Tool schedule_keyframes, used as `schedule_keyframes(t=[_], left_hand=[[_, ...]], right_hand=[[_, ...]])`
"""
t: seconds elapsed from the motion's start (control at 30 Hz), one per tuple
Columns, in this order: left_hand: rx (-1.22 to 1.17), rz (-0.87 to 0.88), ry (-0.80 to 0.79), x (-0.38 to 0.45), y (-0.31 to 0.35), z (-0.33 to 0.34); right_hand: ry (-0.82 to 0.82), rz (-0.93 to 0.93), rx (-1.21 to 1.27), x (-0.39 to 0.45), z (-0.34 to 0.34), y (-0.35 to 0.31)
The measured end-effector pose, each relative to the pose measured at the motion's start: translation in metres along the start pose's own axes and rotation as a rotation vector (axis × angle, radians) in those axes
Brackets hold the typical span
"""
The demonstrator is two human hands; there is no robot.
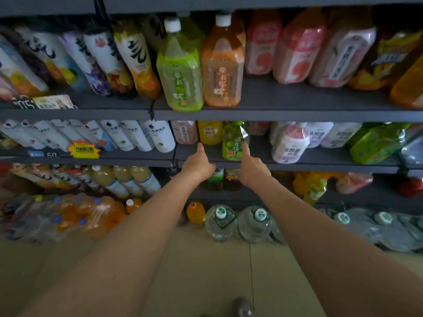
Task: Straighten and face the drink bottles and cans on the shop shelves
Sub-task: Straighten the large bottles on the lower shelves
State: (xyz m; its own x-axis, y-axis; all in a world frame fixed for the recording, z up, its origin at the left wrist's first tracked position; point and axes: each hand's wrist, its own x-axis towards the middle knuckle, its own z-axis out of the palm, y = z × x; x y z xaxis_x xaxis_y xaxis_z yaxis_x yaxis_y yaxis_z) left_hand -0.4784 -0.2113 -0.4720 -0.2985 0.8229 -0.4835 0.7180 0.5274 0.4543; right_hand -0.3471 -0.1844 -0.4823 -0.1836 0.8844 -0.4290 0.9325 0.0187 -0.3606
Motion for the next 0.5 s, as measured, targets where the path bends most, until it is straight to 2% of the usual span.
schedule_keyframes(t=[0.13,0.3,0.4,0.5], left_hand=[[0.062,0.015,0.016,0.010,-0.004,0.019],[0.105,0.065,-0.005,0.014,0.005,0.036],[0.117,0.116,-0.033,0.011,0.017,0.039],[0.058,0.169,-0.023,0.008,0.037,0.029]], right_hand=[[0.004,0.045,0.014,0.012,0.027,0.010],[-0.012,0.009,0.036,0.019,0.038,0.019],[-0.017,-0.006,0.001,0.014,0.026,0.030],[0.060,0.003,-0.016,0.007,-0.007,0.038]])
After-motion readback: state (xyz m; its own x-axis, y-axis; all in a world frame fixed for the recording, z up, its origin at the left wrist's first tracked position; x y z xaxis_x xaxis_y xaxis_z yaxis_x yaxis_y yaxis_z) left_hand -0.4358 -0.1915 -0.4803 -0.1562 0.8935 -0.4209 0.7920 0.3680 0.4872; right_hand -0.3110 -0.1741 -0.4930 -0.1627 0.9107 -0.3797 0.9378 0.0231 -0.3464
